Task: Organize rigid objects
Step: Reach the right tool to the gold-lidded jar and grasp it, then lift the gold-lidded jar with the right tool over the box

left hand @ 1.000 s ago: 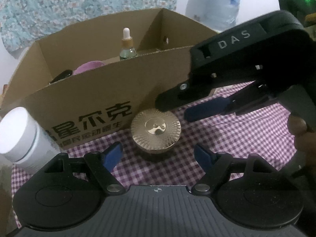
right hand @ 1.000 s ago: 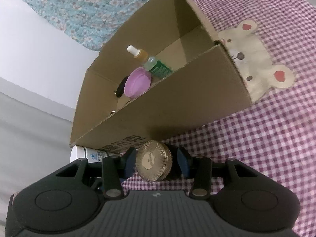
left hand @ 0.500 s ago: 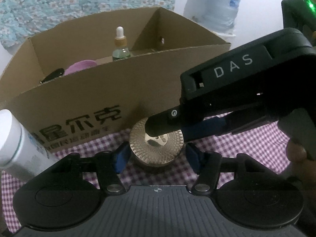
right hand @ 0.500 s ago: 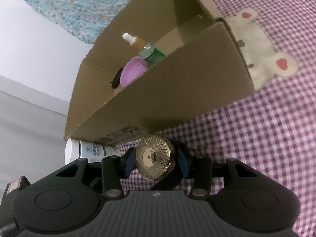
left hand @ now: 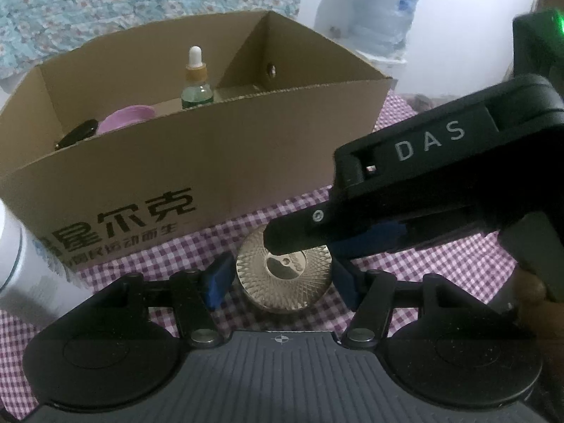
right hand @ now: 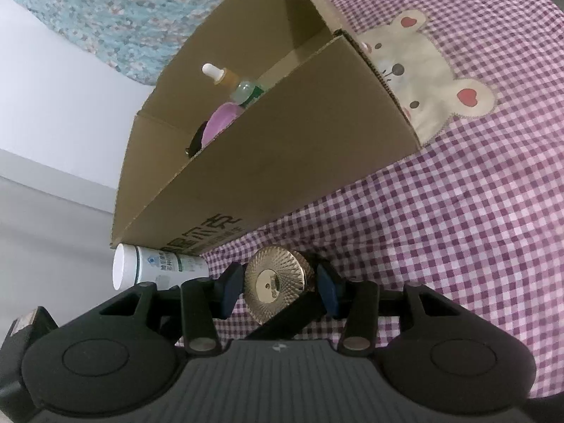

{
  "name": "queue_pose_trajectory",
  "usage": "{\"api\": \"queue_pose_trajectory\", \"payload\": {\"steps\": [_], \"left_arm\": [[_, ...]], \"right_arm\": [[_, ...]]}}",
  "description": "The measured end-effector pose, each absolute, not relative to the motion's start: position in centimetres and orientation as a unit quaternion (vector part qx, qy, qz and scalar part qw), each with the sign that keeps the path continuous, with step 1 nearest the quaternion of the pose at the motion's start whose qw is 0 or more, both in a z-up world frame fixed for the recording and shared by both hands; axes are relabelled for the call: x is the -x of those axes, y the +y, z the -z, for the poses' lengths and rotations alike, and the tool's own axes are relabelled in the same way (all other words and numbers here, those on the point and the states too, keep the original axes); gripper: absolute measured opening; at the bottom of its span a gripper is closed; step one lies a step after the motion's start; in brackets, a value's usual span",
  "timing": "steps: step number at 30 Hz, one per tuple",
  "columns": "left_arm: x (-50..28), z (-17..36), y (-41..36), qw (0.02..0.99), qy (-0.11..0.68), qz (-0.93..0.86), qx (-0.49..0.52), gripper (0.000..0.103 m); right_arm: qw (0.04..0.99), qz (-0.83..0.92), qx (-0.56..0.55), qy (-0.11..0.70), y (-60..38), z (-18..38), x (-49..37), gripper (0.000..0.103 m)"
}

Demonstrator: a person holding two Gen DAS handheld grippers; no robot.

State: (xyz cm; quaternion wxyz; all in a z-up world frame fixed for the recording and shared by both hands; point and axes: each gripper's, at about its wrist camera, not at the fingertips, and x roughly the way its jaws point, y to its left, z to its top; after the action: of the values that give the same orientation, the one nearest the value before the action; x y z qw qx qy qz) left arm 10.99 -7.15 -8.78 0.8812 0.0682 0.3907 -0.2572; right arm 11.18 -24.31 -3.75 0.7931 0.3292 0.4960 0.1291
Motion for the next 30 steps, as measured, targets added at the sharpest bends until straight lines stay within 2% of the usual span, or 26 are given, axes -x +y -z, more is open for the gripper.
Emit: {"api": "queue_pose_trajectory", "payload": {"steps": [12, 30], "left_arm": [[-11.4, 9.8, -7.4, 0.872, 0.41, 0.258, -0.068, 0.06], [-10.9, 8.7, -7.2, 0.878, 0.402, 0.252, -0.067, 0.055]], "right_arm": [[0.787, -0.122, -0.328, 0.508, -24.6, 5.1, -11.6, 0.05], [0.796, -0.138, -0.321, 0.494, -24.1, 4.9, -11.5, 0.048]]}}
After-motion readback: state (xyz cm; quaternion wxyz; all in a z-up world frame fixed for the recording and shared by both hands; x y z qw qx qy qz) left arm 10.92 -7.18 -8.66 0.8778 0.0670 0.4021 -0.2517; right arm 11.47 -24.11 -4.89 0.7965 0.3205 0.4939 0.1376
